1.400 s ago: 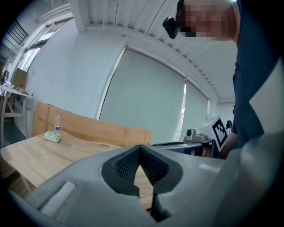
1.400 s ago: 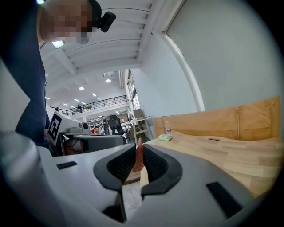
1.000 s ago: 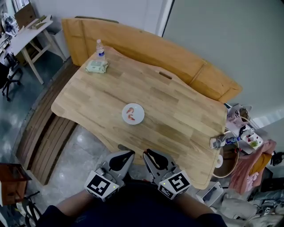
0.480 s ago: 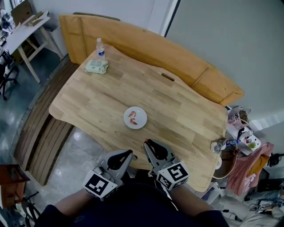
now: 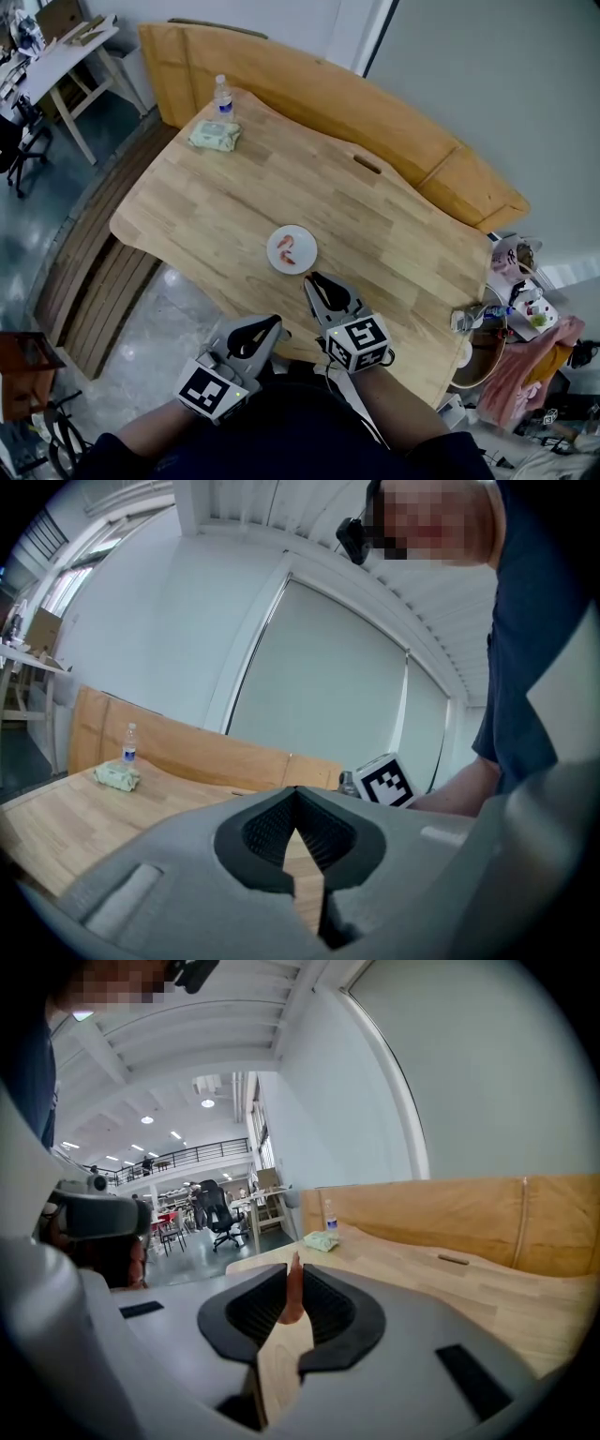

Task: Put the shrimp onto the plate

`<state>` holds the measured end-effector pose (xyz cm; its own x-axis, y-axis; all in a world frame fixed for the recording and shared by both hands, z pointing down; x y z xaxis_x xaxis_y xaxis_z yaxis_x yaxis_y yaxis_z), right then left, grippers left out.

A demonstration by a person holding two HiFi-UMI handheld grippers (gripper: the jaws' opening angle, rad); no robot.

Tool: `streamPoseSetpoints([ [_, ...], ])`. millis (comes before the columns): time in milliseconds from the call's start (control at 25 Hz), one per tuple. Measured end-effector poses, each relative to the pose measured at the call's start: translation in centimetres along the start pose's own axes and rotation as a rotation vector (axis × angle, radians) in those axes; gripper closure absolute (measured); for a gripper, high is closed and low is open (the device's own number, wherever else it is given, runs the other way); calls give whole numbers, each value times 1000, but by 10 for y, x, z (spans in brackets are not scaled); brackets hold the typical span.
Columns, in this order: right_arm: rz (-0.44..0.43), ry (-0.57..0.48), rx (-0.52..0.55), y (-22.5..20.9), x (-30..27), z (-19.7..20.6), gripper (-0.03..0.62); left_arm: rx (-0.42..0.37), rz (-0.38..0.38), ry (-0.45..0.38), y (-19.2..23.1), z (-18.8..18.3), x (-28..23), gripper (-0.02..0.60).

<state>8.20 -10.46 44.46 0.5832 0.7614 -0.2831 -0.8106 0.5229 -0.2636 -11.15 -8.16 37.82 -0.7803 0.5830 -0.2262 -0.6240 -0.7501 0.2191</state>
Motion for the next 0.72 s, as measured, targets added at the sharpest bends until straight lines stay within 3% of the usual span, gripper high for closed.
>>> streamPoseSetpoints([
  [720,105,323,-119,-105,-98,97,534,48,-117,18,33,7,7,577],
])
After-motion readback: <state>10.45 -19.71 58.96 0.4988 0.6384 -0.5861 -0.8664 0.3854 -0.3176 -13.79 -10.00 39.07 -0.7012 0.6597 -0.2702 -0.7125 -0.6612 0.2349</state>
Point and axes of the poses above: the fingertips, and each gripper's own axes: x backward along the fingers, y to its left, z out of its underside, the point moved 9 cm from there along x, backward along the fingers, and after that the axes turned 12 degrees about -z, right-handed, at the moved point
